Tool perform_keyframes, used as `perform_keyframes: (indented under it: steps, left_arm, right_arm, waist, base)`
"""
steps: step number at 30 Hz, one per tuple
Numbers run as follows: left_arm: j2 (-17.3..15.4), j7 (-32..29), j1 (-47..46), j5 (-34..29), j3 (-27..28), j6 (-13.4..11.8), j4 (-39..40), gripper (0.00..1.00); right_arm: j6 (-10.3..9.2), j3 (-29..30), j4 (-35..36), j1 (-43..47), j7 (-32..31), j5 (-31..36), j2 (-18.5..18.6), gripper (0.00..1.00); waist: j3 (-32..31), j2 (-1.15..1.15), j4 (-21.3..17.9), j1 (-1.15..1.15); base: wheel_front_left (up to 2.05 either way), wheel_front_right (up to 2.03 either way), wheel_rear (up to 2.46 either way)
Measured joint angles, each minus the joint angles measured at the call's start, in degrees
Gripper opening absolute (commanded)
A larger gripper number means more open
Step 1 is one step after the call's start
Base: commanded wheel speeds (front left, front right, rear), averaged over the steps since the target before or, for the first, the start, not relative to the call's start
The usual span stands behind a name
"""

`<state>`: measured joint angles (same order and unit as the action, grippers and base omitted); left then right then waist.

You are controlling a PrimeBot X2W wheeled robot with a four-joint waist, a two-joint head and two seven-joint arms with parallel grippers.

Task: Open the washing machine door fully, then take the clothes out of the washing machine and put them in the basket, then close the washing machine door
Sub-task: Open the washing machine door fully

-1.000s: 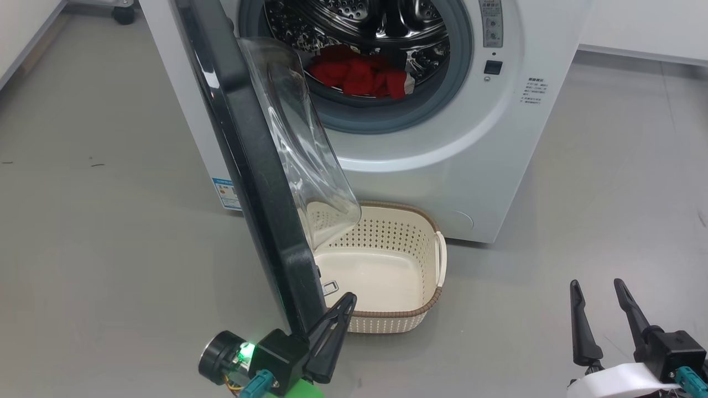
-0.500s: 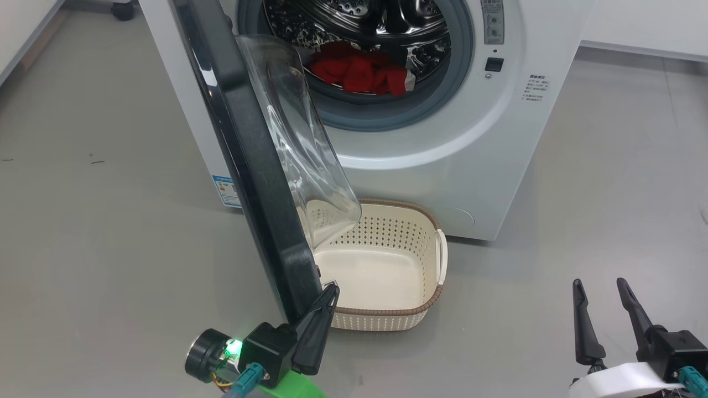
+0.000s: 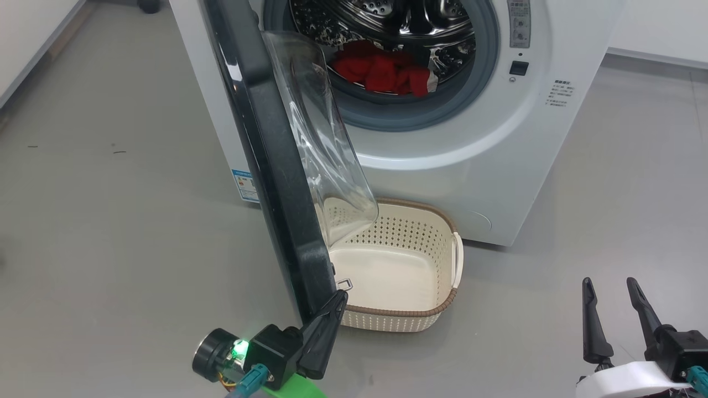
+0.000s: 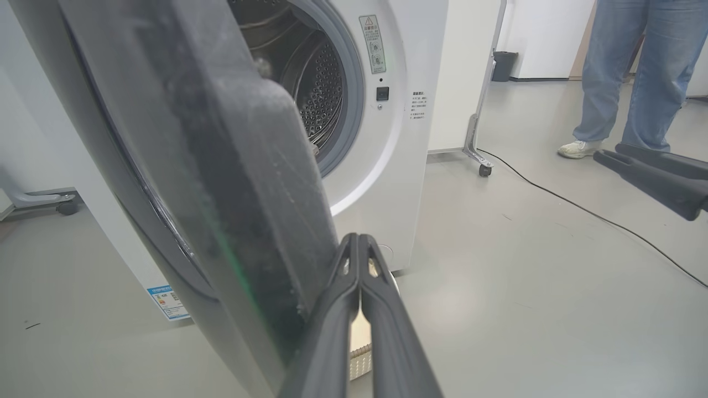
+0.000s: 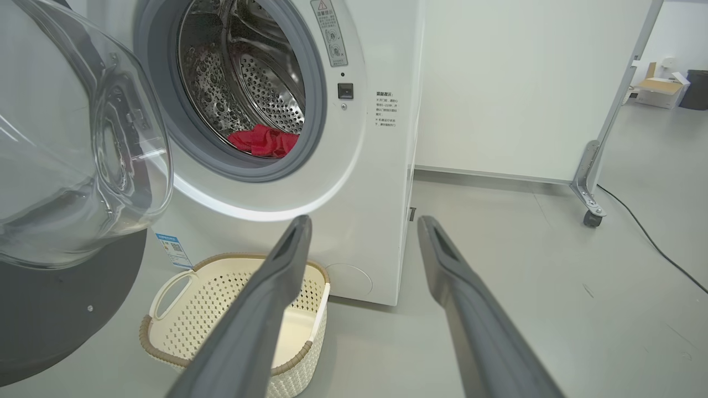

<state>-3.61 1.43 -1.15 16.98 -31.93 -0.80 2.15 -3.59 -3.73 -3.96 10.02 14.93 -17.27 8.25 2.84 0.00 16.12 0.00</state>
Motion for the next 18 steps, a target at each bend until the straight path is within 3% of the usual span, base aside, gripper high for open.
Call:
perform_keyframes:
  steps: [18]
  left_arm:
    - [0.41, 1.55, 0.15, 0.24, 0.54, -0.99, -0.09, 0.00]
  right_arm:
    - [1.69, -0.94, -0.67, 0.05, 0.00, 0.55, -1.03, 1.00]
  waist:
    - [-0.67, 0.00, 0.45, 0.00]
  base:
    - [0.00, 0.00, 0.00]
